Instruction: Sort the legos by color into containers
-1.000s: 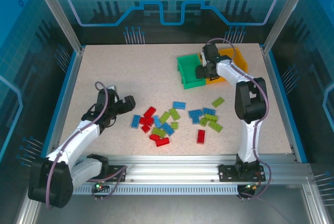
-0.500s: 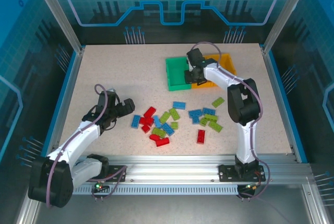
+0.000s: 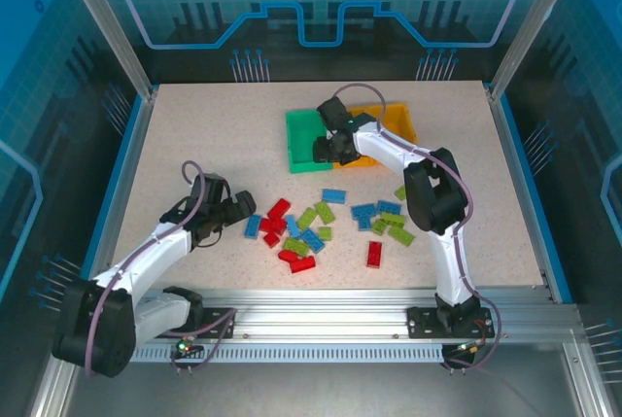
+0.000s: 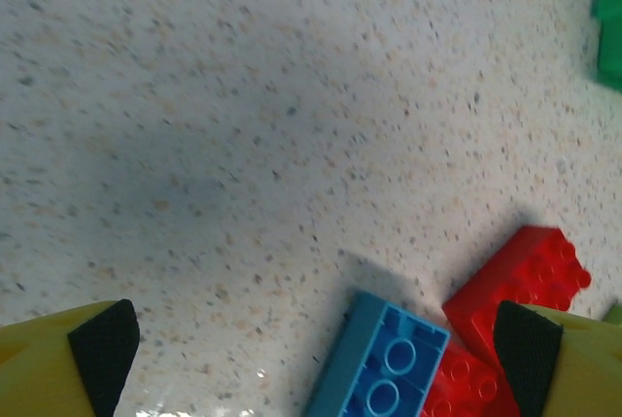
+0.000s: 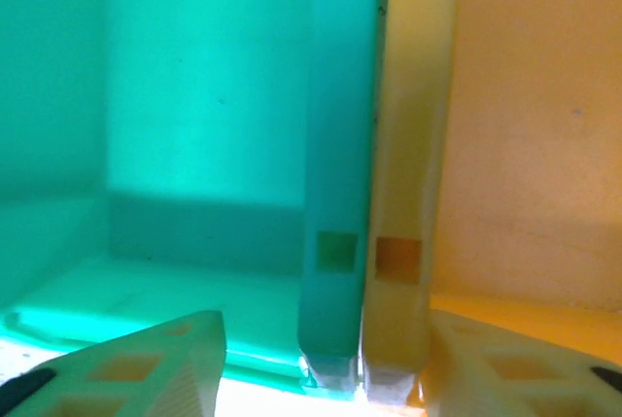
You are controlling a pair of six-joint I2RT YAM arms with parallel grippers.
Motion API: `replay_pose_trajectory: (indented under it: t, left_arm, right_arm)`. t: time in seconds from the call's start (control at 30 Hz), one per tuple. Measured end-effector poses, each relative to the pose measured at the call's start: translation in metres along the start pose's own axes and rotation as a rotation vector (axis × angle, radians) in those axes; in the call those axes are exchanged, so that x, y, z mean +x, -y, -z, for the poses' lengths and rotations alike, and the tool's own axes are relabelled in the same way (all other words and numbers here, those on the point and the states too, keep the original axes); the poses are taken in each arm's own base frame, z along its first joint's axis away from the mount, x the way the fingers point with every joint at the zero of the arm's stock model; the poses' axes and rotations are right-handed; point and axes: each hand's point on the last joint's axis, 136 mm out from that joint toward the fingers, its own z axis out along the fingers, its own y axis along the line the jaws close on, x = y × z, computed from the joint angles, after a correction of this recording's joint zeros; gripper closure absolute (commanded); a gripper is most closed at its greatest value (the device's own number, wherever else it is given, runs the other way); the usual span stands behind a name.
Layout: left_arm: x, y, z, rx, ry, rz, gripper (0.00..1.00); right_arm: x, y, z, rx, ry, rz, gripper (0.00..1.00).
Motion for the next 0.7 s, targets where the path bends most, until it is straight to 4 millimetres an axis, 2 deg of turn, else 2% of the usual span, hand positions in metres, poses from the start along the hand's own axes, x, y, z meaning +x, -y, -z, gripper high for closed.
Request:
replay_pose_trajectory:
  t: [0.07, 0.2, 0.37, 0.47, 0.7]
  left_arm:
    - [0.010, 0.005, -0.002, 0.009, -0.031, -0.025, 0.05]
    - [0.024, 0.011, -0.002, 0.022, -0.065, -0.051, 0.11]
    - [0.050, 0.008, 0.002, 0.036, -0.101, -0.094, 0.19]
    - [0.055, 0.010, 0.007, 0.048, -0.106, -0.114, 0.20]
    - [0.059, 0.005, 0.010, 0.019, -0.104, -0.137, 0.22]
  right_arm:
    - [0.000, -0.004, 0.002, -0.012, -0.001, -0.018, 0.30]
    - [0.002, -0.004, 0.019, -0.026, 0.012, -0.028, 0.26]
    - [0.005, -0.002, 0.064, -0.049, 0.062, -0.029, 0.25]
    - [0.008, 0.002, 0.084, -0.053, 0.088, -0.029, 0.24]
    - [0.031, 0.027, 0.093, -0.013, 0.072, -0.050, 0.24]
